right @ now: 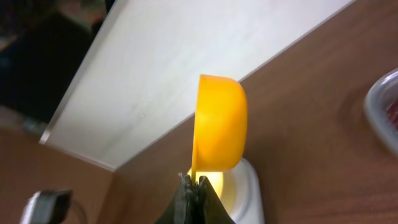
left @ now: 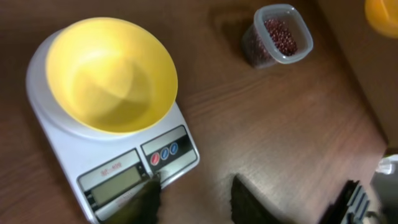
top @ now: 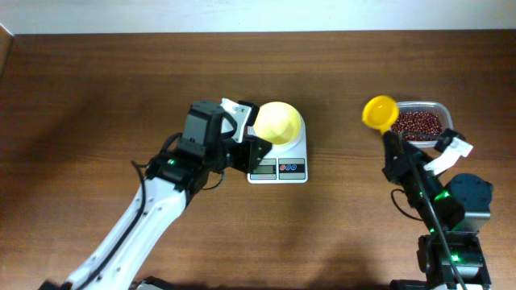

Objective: Scoop item into bowl and weigh 50g on scale

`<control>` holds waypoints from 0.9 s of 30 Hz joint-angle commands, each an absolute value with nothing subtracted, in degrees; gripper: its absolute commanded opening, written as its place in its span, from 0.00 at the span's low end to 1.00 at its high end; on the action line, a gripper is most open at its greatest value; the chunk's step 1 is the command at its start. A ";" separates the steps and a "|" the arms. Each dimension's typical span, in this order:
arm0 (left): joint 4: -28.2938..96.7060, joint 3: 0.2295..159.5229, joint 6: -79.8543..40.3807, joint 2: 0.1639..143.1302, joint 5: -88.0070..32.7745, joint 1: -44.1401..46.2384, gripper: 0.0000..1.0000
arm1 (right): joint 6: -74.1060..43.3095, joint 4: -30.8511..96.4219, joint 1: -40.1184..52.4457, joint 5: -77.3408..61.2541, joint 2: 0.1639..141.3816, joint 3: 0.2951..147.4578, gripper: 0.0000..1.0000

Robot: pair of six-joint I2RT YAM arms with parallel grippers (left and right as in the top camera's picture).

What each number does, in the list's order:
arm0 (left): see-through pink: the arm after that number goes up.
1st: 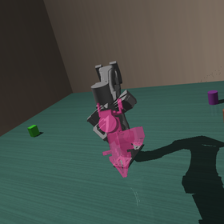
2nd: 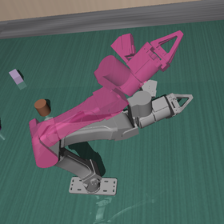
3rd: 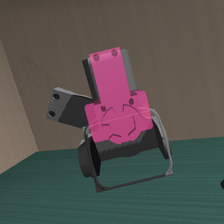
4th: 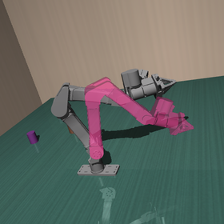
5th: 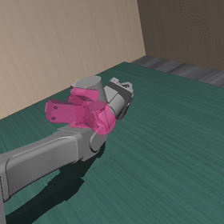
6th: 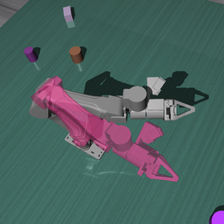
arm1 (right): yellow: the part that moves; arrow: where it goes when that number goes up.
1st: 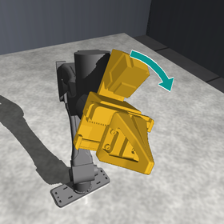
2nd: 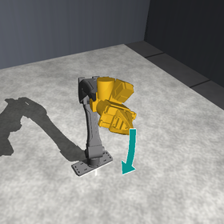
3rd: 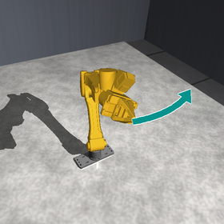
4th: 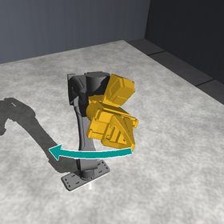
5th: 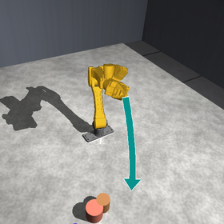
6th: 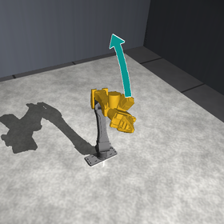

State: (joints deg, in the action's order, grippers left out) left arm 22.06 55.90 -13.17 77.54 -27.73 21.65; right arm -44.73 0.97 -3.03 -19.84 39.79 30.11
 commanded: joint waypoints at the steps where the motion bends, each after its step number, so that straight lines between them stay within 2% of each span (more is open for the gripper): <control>1: 23.51 56.90 -10.59 72.31 -25.47 21.76 0.05 | -43.70 -3.09 -3.51 -10.74 39.77 30.72 0.04; 2: 24.25 56.90 -10.59 72.01 -25.45 21.76 0.00 | -43.70 -4.10 -3.51 -9.78 40.12 30.72 0.04; 5: 28.82 56.88 -9.39 72.14 -22.63 22.04 0.00 | -43.70 -6.11 -3.51 -7.18 42.26 30.72 0.04; 12: 30.09 56.88 4.01 74.83 -0.51 36.69 0.00 | -43.72 -19.05 -3.53 -4.78 52.38 31.44 0.04; 18: 26.83 56.88 7.49 85.45 -0.23 39.00 0.00 | -42.11 -21.34 -3.53 -4.23 61.06 35.68 0.04; 27: 23.57 56.90 13.87 97.65 -0.14 39.13 0.00 | -40.69 -21.26 -3.51 -4.23 61.49 36.69 0.04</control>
